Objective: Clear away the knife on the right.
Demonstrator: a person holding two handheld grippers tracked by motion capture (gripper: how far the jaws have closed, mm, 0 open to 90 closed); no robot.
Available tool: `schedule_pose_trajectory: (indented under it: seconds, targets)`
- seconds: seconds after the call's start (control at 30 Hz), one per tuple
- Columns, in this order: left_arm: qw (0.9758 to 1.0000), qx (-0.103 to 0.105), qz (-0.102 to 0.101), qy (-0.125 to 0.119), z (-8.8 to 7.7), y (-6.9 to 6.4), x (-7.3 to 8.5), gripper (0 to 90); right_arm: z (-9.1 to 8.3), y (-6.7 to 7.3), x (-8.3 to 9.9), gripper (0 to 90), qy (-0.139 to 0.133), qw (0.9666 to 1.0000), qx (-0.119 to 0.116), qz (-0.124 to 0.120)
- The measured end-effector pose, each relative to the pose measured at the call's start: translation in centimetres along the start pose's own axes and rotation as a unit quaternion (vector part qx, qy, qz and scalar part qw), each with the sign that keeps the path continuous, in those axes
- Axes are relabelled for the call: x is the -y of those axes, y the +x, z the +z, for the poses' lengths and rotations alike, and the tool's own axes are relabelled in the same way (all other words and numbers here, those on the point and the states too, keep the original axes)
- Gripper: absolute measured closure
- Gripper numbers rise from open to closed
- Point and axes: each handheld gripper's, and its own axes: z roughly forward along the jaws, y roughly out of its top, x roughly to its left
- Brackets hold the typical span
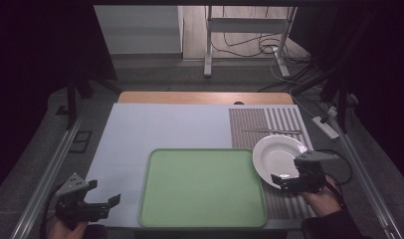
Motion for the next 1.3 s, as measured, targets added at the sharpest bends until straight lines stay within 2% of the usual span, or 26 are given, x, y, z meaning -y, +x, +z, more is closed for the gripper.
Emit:
schedule_pose_trajectory:
  seconds: [0.2,0.43,0.8,1.0,1.23,1.27,1.3]
  targets:
    - [1.0,0.0,-0.002,0.0,0.0,0.0,0.0,3.4,1.2,-0.9,-0.8,0.0,0.011,0.9999,0.012,0.002]
    - [1.0,0.0,-0.003,-0.001,0.0,0.1,0.0,3.4,2.6,-1.8,-1.7,0.0,0.027,0.999,0.019,0.029]
    - [1.0,0.001,-0.005,-0.002,0.0,0.1,0.0,3.5,4.8,-3.3,-2.6,0.0,0.048,0.9973,0.048,0.028]
    - [1.0,0.001,-0.005,-0.001,0.0,0.1,0.0,3.4,5.7,-4.5,-3.3,0.0,0.061,0.9962,0.049,0.039]
    - [1.0,0.001,-0.005,-0.001,0.0,0.1,0.0,3.4,5.7,-4.5,-3.3,0.0,0.061,0.9962,0.049,0.039]
    - [1.0,0.002,-0.006,-0.001,0.0,0.1,0.0,3.4,7.4,-6.2,-3.9,0.0,0.089,0.9927,0.063,0.05]
    - [1.0,0.002,-0.006,-0.001,0.0,0.1,0.0,3.4,7.4,-6.2,-3.9,0.0,0.089,0.9927,0.063,0.05]
